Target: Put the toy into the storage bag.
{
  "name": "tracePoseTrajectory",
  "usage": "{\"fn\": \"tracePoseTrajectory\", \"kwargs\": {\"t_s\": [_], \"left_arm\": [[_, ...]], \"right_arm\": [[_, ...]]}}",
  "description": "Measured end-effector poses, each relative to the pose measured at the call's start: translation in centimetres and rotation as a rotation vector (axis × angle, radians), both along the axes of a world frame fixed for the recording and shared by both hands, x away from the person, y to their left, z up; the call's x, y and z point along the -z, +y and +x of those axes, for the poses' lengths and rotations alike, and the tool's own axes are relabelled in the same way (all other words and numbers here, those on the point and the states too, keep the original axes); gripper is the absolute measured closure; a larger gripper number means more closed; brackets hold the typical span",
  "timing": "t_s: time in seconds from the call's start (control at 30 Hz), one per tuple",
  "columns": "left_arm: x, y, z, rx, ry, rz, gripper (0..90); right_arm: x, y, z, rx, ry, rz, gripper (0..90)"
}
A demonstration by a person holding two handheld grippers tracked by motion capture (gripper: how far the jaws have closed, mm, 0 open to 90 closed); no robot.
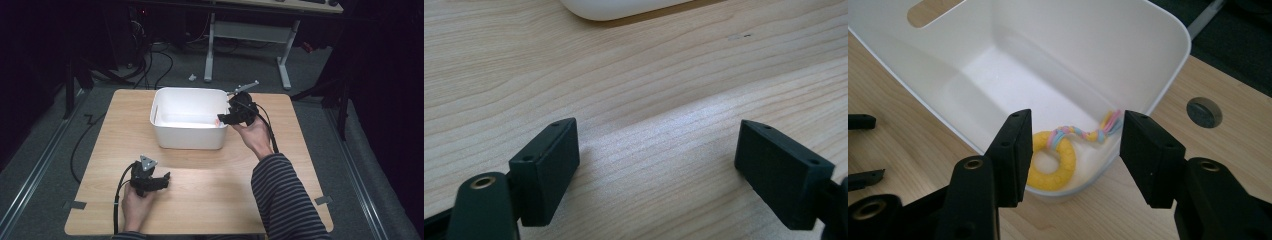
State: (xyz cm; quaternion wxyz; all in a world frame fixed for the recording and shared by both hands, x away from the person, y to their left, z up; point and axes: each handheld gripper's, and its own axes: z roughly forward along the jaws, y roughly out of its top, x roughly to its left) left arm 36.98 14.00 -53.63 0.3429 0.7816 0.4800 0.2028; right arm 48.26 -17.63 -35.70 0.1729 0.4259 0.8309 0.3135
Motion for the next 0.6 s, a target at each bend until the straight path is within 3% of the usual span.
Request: {"fn": "tracePoseTrajectory", "kwargs": {"t_s": [0.33,0.6], "left_arm": [[0.0,0.0,0.0,0.0,0.0,-0.001,18.3],[0.0,0.0,0.0,0.0,0.0,-0.001,18.3]], "right_arm": [[-0.3,-1.9,-1.3,0.026,-0.034,0.018,46.3],[-0.4,-3.6,-2.6,0.036,-0.034,0.03,45.2]]}}
